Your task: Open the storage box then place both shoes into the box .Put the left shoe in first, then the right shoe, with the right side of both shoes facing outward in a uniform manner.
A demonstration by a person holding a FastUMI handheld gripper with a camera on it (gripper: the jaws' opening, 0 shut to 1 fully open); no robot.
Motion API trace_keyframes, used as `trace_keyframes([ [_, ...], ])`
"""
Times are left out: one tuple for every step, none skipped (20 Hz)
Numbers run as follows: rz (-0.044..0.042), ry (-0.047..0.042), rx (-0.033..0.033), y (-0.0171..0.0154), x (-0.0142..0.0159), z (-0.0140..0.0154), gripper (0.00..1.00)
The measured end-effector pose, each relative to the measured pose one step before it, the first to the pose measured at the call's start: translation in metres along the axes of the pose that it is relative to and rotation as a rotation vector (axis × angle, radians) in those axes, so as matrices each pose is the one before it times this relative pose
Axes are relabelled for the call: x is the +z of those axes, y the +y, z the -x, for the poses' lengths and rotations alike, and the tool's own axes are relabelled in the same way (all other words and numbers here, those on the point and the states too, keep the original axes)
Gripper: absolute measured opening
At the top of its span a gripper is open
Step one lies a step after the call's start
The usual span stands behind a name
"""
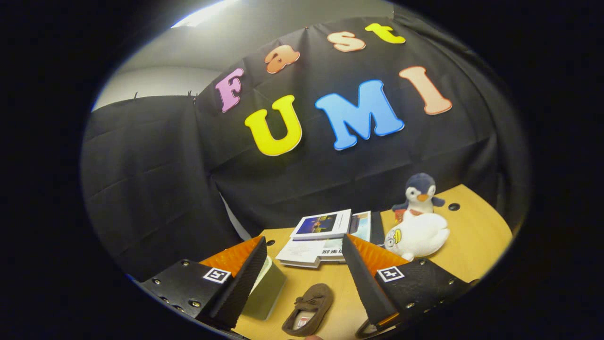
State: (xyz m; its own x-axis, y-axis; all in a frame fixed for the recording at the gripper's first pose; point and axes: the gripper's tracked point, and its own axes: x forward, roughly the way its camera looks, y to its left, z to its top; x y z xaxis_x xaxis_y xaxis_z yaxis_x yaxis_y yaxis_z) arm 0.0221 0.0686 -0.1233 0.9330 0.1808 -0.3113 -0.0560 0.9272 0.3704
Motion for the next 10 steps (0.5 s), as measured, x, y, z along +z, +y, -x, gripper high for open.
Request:
trace_keyframes([
  [-0.00292,0.02278,0.02703,0.00746,-0.01034,-0.00792,0.97],
  [-0.00311,0.03543,0.02945,0.00886,-0.01401,-0.00954,0.95],
  [-0.01460,0.04024,0.03305,0.00717,-0.01282,-0.00818,0.95],
  [-0.02199,0.04169,0.03557,0.00609,-0.01601,-0.00940,0.95],
  [-0.03326,0.04123,0.03347,0.00726,-0.01400,-0.00923,0.95],
  [-0.04019,0.03964,0.03266,0.00630,-0.01457,-0.00876,0.95],
  [-0.04346,0.03691,0.03580,0.00531,-0.01125,-0.00921,0.95],
  [-0.04539,0.04267,0.02258,0.00155,-0.01362,-0.01161,0.95],
  [-0.04303,0.05658,0.01065,-0.00086,-0.01500,-0.00992,0.95],
  [-0.03881,0.05481,0.01205,-0.00034,-0.01644,-0.01455,0.96],
])
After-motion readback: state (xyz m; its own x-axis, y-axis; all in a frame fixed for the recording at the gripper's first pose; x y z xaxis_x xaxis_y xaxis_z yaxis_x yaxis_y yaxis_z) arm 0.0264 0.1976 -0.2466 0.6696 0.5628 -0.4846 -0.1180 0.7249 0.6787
